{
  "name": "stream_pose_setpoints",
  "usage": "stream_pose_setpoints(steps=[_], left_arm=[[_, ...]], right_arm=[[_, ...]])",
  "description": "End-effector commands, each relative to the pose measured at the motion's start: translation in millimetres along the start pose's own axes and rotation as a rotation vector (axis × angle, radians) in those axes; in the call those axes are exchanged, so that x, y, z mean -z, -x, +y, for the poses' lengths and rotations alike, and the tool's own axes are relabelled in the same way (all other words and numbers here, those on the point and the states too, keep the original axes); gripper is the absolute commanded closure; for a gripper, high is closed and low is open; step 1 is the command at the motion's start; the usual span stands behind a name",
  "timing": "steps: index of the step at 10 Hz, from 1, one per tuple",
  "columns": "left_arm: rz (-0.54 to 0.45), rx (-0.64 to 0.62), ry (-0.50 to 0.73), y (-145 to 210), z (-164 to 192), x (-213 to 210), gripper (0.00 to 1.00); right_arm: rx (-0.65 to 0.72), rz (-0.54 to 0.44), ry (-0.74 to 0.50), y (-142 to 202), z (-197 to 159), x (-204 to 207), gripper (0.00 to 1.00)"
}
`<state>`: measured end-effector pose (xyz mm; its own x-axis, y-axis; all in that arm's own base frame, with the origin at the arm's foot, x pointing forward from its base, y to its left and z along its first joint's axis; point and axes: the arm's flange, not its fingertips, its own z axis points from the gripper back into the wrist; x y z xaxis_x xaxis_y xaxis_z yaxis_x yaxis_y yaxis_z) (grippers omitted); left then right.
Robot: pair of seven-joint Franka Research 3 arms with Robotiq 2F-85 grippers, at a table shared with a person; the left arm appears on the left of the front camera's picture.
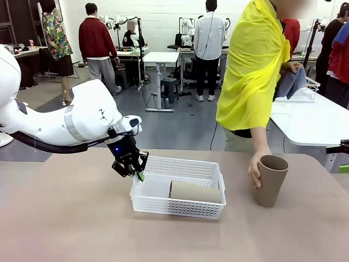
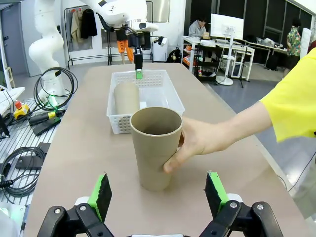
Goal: Clean and organize the cups into the basket.
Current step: Pick up the Reusable plastic cup from the right side of the table and stack it inside the Organizing basket in the center of the table.
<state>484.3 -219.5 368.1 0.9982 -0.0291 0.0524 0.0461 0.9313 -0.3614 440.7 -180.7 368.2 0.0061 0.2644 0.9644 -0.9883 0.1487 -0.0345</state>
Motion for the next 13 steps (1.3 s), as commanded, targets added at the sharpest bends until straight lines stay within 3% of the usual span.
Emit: stream_pose_setpoints(steps=[1,4,10,13], left_arm=[[0.005,0.001,0.005,0,0,-1,1.0],[0.005,0.001,0.005,0,0,-1,1.0],[0.005,0.001,0.005,0,0,-1,1.0],[0.005,0.001,0.005,0,0,-1,1.0]], right_arm=[[-0.005,-0.008,0.01,-3,0,0,0.0],[0.069,-0.007,0.048,21,-5,14,0.0],[0.052,-0.02,0.042,78,-2,65,0.0],[0.03,-0.061,0.031,78,-11,94,0.0]])
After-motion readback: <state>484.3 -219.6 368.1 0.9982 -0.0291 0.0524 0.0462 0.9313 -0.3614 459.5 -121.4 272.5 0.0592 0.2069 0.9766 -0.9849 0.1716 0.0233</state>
